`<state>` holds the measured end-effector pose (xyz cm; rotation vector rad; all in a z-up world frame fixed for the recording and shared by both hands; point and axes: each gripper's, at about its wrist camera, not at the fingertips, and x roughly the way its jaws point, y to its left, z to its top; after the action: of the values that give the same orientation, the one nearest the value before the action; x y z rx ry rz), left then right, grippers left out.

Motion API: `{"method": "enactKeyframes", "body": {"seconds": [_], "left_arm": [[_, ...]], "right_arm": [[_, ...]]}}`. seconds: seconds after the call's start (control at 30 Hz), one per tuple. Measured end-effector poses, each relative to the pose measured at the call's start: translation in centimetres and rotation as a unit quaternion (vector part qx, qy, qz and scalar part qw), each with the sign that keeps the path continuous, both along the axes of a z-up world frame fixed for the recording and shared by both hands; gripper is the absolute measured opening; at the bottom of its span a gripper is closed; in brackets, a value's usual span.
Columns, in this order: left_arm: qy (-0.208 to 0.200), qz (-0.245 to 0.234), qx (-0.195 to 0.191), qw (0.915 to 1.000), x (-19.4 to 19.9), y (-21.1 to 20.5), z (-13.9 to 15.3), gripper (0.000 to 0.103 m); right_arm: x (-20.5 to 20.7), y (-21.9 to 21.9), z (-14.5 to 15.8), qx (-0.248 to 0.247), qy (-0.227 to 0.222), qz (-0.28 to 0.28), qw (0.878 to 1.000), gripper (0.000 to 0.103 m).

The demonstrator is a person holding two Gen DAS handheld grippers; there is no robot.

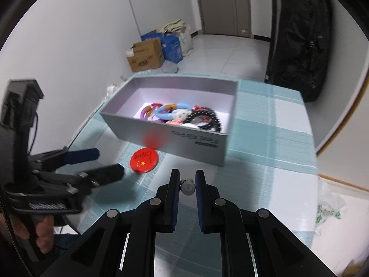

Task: Organize jewelry
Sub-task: 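Grasp the red China badge with the left tool while the right tool holds the charm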

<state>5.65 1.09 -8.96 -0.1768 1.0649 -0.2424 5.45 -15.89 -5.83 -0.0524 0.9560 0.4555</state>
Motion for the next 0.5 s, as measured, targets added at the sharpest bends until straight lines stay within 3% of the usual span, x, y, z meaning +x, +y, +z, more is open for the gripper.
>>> {"method": "enactKeyframes", "body": {"seconds": [0.27, 0.4, 0.47, 0.5], "left_arm": [[0.007, 0.002, 0.066, 0.9978, 1.4, -2.1, -1.4, 0.078], [-0.001, 0.003, 0.074, 0.9972, 1.6, -2.3, -1.5, 0.078], [-0.005, -0.003, 0.083, 0.9965, 1.7, -2.8, -1.6, 0.073], [-0.009, -0.006, 0.091, 0.9958, 1.8, -3.1, -1.6, 0.065]], "right_arm": [[-0.7, -4.0, 1.8, 0.047, -0.005, -0.029, 0.998, 0.012], [-0.7, -4.8, 2.2, 0.051, -0.016, -0.028, 0.998, 0.012], [-1.1, -5.2, 2.3, 0.055, -0.015, -0.028, 0.998, 0.012], [-1.1, -5.4, 2.3, 0.056, -0.015, -0.031, 0.998, 0.012]]}}
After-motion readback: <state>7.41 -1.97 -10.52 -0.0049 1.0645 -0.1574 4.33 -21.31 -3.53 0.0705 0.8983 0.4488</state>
